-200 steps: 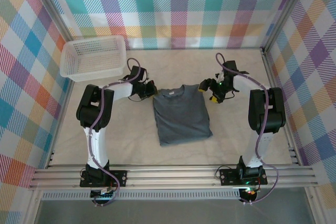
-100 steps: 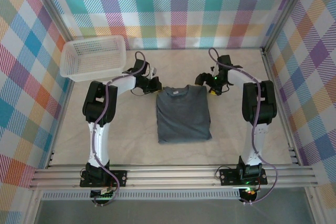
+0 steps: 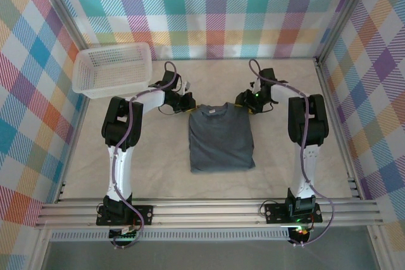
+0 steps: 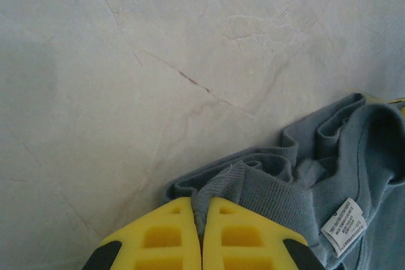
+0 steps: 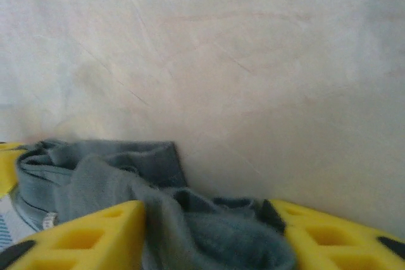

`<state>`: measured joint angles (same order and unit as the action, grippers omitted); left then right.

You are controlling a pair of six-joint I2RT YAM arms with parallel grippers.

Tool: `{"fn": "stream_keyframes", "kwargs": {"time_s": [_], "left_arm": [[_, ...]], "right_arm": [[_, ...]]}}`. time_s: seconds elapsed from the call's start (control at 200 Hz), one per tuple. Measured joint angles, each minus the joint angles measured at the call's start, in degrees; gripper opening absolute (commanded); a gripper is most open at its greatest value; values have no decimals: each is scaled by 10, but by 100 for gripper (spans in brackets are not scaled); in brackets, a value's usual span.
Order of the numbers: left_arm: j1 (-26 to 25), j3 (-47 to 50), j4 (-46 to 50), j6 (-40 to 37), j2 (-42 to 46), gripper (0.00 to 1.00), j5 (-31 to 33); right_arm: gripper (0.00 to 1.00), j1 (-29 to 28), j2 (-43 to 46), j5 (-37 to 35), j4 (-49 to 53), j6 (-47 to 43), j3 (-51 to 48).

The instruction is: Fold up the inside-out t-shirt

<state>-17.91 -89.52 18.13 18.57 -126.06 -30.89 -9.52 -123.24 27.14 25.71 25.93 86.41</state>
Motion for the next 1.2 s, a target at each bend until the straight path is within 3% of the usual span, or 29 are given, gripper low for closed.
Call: {"fn": "stream_keyframes", "kwargs": {"time_s": [0.075,0.19,0.365,0.52,0.635,0.73,0.925,1.2], "left_arm": [[0,0,0,0,0,0,0],[2,0,4,18,0,0,0],[16,47,-72,136,32,0,-40],[49,-10,-72,198,87,0,-67],[70,-59,-82,218,172,0,-71],[79,-51,-106,224,270,0,-67],[64,114,-180,228,398,0,-72],[2,404,-129,230,355,0,-50]], "right_arm": [[20,-6,-18,10,-2,3,14],[0,-10,-27,31,1,10,19],[0,-12,-17,72,21,23,42],[0,-12,13,108,66,23,177],[0,-10,78,127,63,21,263],[0,-9,157,144,33,17,267],[0,-10,275,172,-69,16,82],[0,-10,228,156,-100,16,-288]]}}
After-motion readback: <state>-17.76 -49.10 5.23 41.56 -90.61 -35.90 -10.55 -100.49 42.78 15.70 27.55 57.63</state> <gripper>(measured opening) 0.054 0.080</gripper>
